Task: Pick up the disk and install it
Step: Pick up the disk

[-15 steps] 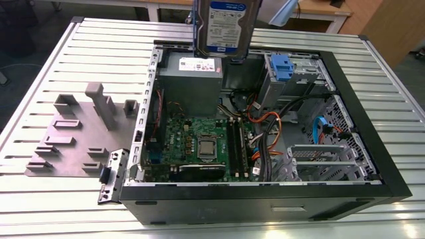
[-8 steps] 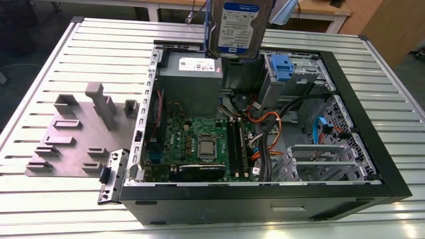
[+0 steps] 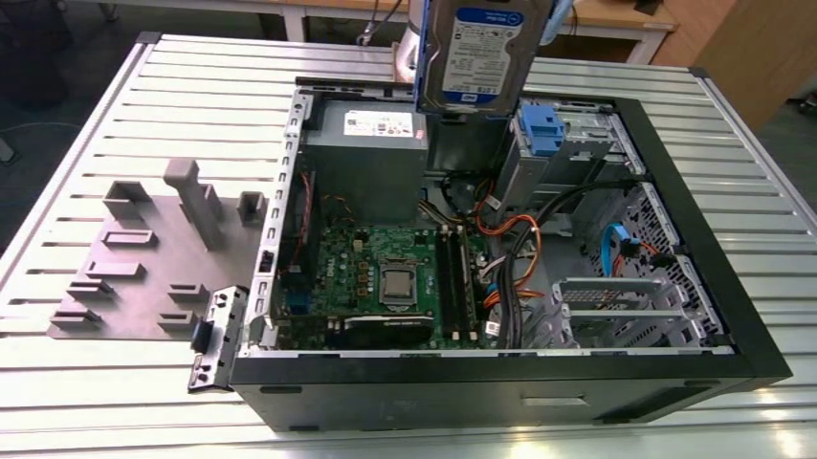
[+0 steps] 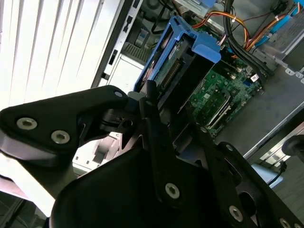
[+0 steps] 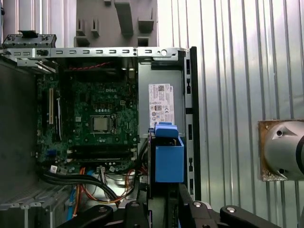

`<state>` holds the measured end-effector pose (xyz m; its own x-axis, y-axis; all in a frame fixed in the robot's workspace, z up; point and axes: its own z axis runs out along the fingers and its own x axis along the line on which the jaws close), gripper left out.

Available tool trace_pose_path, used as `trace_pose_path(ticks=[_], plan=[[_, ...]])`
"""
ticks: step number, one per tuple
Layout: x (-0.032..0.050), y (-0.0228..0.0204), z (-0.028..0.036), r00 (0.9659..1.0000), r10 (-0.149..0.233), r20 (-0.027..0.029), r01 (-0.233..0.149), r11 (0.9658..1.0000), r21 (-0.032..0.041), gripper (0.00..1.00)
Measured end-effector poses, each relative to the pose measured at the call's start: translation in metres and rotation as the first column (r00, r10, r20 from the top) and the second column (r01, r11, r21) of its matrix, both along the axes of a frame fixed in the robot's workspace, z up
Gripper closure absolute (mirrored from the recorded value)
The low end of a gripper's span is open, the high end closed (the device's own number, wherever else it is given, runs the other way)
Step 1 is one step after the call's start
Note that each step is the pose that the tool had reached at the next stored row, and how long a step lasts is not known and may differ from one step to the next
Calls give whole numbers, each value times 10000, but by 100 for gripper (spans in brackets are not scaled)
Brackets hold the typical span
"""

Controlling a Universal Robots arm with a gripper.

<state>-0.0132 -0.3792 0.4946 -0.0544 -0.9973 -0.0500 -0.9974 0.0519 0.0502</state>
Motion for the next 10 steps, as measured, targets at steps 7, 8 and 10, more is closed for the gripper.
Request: trace_pose_path(ticks=[7, 8, 10], plan=[[20, 0, 0, 10000, 0, 1, 0, 10000, 0, 65], [20, 0, 0, 10000, 0, 0, 0, 10000, 0, 65], [21, -5, 0, 10000, 0, 0, 0, 10000, -1, 65]])
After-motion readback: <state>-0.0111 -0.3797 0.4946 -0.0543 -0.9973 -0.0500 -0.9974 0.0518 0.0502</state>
